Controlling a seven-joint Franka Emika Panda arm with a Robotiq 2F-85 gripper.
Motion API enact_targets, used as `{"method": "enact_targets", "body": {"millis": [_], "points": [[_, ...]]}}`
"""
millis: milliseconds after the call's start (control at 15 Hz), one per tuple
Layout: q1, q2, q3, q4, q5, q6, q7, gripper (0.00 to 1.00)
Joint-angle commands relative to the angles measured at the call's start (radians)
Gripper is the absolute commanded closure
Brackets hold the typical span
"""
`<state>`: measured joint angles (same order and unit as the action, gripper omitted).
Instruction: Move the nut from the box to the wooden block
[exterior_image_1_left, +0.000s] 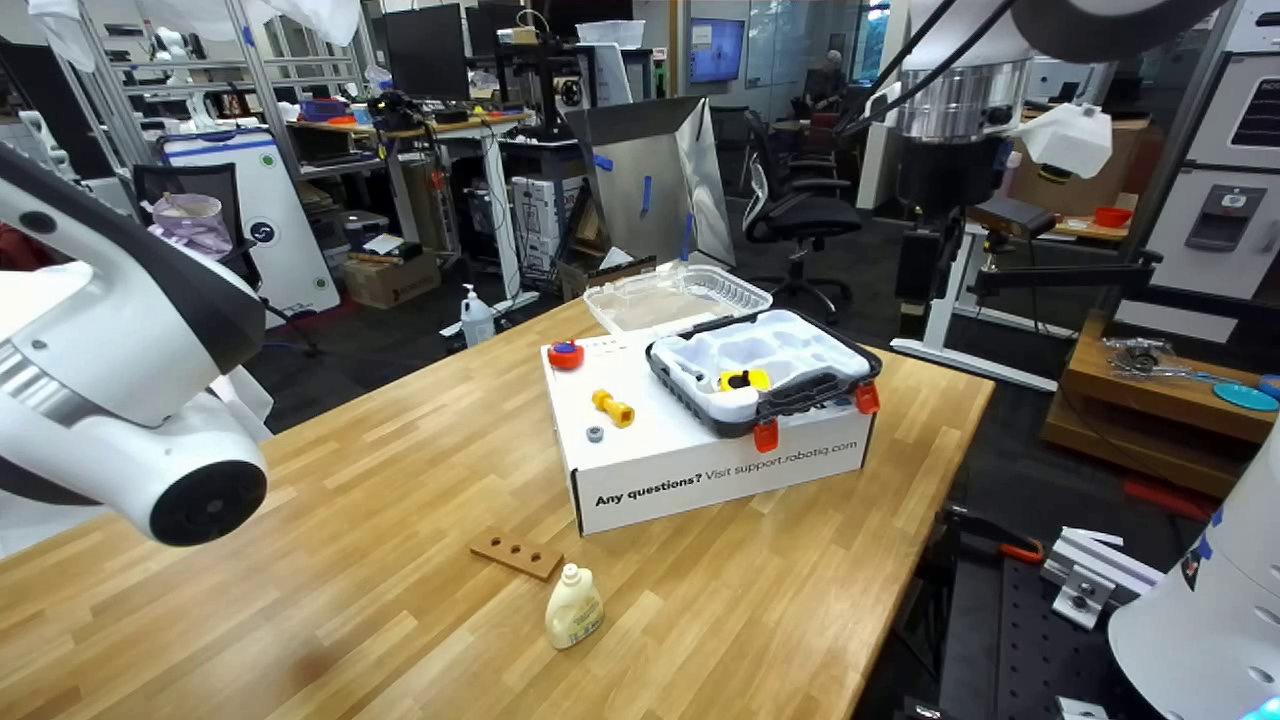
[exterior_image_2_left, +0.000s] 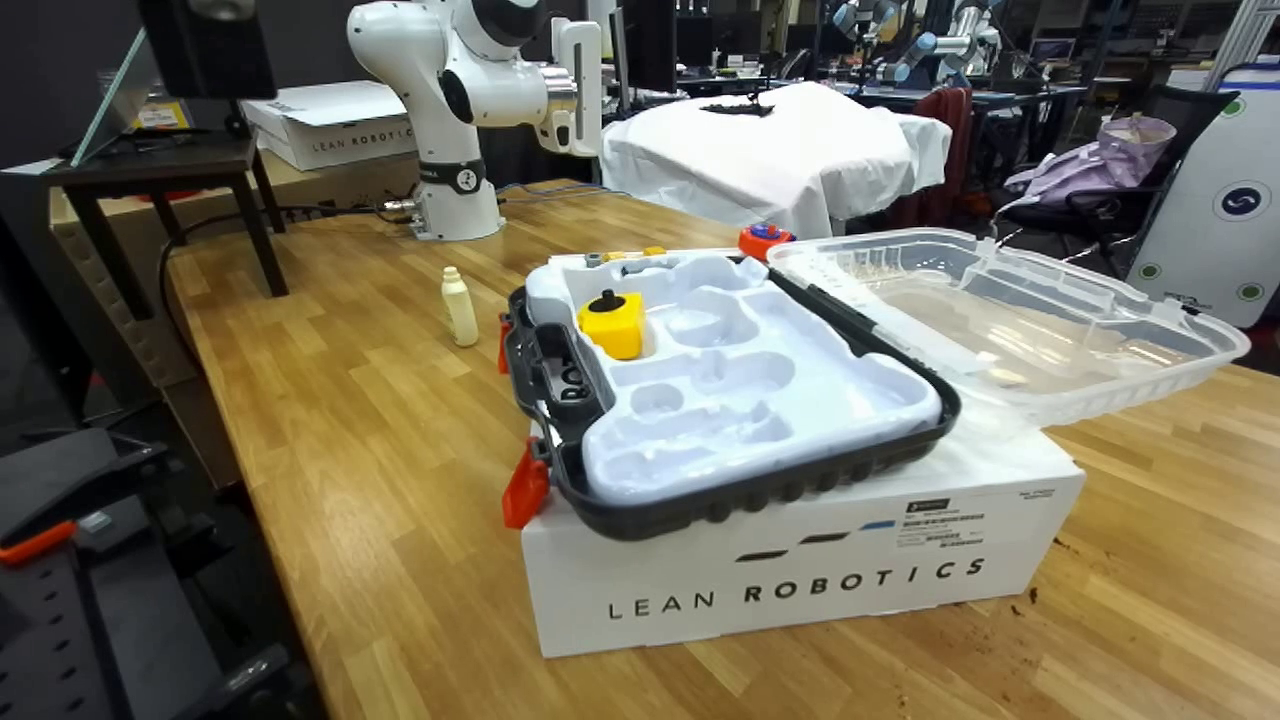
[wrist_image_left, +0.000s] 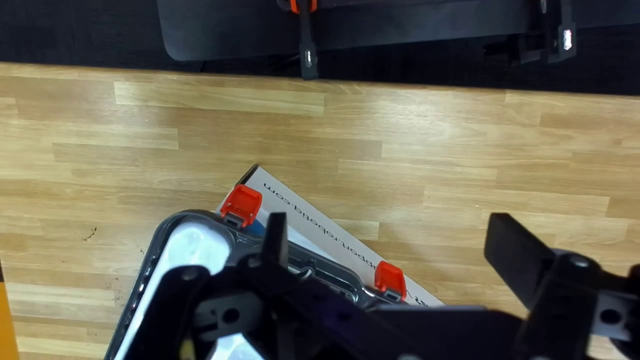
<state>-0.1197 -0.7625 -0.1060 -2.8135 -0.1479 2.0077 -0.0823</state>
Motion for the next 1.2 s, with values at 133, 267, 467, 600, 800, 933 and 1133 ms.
{"method": "enact_targets", "body": {"millis": [133, 267, 467, 600, 800, 933, 1133], "points": [[0.088, 0.167, 0.088, 0.091, 0.041, 0.098, 0.073, 0.00], [0.127, 0.262, 0.113, 0.151, 0.059, 0.140, 0.074, 0.00], [0.143, 0.271, 0.131, 0.154, 0.052, 0.185, 0.081, 0.00], [0.146, 0.321, 0.134, 0.181, 0.052, 0.190, 0.081, 0.00], [0.145, 0.292, 0.132, 0.168, 0.052, 0.187, 0.081, 0.00], [0.145, 0.281, 0.132, 0.162, 0.052, 0.187, 0.081, 0.00], [0.145, 0.281, 0.132, 0.160, 0.052, 0.187, 0.081, 0.00]]}}
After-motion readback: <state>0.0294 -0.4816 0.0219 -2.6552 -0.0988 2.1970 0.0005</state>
